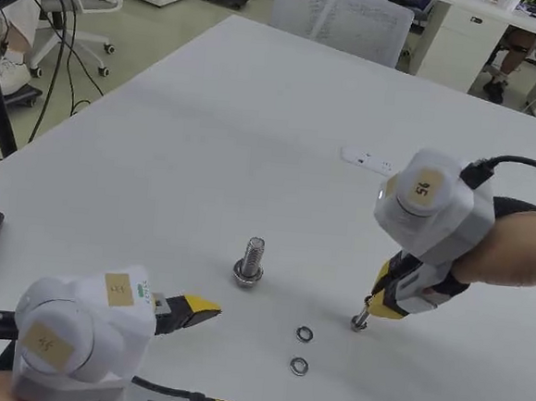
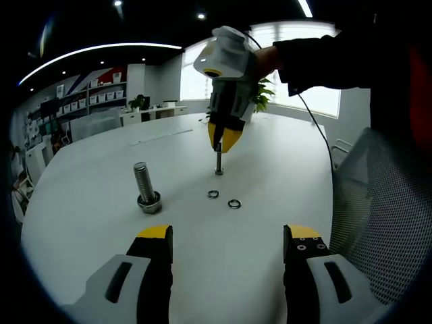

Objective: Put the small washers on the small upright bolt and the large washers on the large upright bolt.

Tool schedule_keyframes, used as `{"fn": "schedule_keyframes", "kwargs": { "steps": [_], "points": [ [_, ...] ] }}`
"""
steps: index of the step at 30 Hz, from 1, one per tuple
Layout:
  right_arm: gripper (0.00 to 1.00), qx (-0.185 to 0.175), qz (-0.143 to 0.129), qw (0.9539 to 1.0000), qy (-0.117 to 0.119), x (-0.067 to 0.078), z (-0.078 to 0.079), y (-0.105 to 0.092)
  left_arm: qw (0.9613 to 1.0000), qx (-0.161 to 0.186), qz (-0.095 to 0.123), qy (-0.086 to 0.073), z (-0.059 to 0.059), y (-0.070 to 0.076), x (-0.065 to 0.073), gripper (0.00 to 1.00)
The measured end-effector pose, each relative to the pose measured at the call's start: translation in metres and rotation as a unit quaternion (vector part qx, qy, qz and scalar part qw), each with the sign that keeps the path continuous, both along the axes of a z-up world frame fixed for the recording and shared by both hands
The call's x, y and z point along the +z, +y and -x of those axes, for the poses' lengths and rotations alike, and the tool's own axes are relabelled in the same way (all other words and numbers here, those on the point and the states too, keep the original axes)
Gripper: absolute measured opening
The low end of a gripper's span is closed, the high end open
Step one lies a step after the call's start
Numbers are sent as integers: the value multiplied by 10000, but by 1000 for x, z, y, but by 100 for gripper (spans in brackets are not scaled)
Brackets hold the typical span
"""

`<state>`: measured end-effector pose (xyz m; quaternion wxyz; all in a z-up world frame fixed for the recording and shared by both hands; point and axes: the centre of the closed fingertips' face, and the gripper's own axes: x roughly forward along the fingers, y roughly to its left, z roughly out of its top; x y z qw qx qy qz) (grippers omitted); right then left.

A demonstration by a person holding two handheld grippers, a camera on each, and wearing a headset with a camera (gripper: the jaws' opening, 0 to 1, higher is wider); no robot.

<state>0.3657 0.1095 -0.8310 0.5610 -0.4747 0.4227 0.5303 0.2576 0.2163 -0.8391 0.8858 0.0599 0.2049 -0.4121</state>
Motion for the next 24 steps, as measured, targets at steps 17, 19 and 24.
{"fn": "schedule_keyframes", "kwargs": {
  "steps": [17,19,24],
  "points": [
    [14,14,135,9998,119,-33,1,1,10000,30,-47,17,4,3,-2,66],
    [14,16,139,9998,121,-34,1,1,10000,32,-54,14,4,4,-3,65],
    [14,9,149,9998,140,-39,1,1,10000,40,-60,16,5,4,-3,65]
  ]
}}
